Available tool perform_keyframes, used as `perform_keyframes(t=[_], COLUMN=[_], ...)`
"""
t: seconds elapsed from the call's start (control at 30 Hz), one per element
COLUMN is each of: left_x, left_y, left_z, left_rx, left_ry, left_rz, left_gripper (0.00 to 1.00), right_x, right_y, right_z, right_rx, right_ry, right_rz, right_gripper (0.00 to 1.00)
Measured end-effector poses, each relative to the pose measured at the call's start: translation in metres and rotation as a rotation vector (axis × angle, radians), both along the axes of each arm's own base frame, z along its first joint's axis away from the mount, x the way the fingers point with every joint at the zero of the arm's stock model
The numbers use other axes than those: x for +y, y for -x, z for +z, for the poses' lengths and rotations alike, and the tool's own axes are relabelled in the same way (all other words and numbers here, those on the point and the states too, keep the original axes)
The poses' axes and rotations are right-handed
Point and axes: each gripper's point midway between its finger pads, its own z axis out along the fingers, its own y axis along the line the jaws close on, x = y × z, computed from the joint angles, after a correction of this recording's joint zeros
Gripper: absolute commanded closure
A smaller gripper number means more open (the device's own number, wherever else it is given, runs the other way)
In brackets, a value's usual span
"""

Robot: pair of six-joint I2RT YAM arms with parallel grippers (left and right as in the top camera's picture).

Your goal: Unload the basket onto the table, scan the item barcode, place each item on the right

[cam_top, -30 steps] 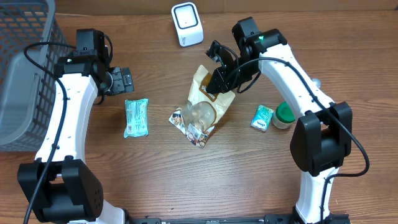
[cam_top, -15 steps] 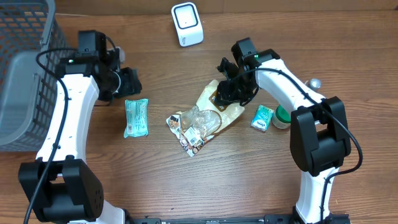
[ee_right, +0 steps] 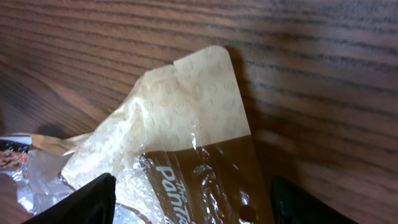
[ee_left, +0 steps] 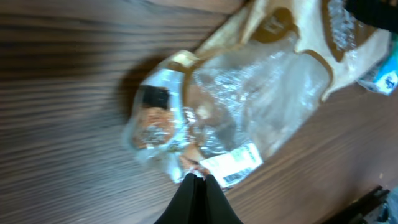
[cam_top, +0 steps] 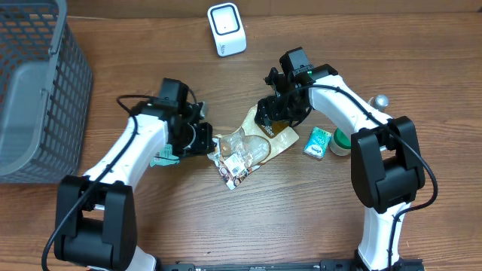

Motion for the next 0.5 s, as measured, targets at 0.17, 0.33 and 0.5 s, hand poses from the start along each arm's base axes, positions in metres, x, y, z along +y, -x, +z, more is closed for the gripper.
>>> perform_keyframes(t=[0.17, 0.33, 0.5], left_x=[-0.016, -0.026, -0.032], left_y=[0.005, 0.018, 0.025], left_z=[0.0, -0.007, -0.012], left_rx=[0.006, 0.034, 0.043], left_ry=[0.01, -0.008, -0.028], left_rz=[-0.018, -0.032, -0.047], left_gripper=[0.96, 0.96, 0.96], right_x=[-0.001, -0.001, -0.002], right_y=[-0.001, -0.002, 0.004], right_z=[0.0, 0.0, -0.001], right_rx=[-0.019, -0.037, -0.015], right_ry=[0.008, 0.009, 0.016], right_rz=[0.036, 0.068, 0.075], right_gripper=[0.21, 0.21, 0.19])
